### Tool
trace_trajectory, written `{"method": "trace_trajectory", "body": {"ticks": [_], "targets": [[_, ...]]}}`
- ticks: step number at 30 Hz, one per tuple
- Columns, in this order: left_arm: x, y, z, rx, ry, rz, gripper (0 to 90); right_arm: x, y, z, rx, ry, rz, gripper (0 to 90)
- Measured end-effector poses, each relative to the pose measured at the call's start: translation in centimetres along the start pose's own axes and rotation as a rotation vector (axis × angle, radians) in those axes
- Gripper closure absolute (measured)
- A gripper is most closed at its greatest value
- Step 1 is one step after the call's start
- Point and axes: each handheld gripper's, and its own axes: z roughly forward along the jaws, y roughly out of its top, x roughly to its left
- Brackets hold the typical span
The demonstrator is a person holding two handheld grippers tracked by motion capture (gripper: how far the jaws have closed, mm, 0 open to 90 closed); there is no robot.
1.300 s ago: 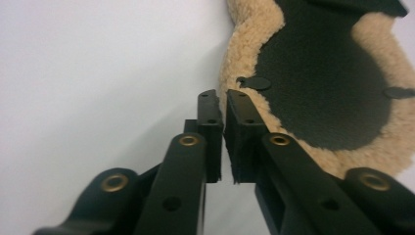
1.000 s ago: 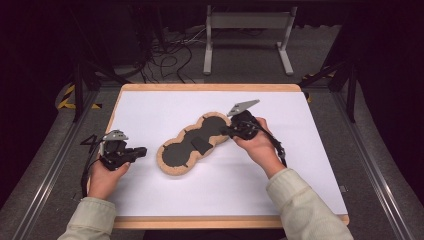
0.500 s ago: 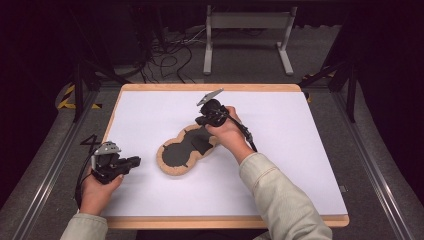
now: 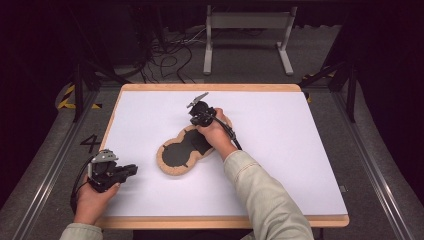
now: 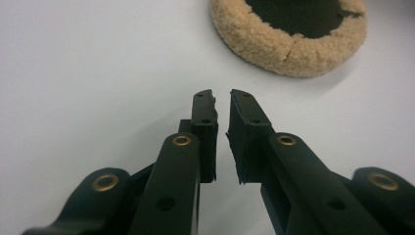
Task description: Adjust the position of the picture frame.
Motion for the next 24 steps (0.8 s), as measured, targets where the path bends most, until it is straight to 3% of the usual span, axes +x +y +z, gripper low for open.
{"method": "trace_trajectory", "body": {"ticks": [5, 11, 24], "targets": [[0.1, 0.2, 0.1, -0.007, -0.005, -0.003, 81.3, 0.3, 0.0, -0.3, 0.038, -0.026, -0.022, 90.0], [-0.2, 1.1, 1.0, 0.002, -0.023, 0.02, 81.0, 0.0, -1.4, -2.0, 0.085, -0.018, 0.023, 90.0], [-2.6, 3.2, 3.6, 0.051, -0.083, 0.129, 81.0, -0.1, -6.3, -6.8, 0.153, 0.02, 0.099, 90.0]]}}
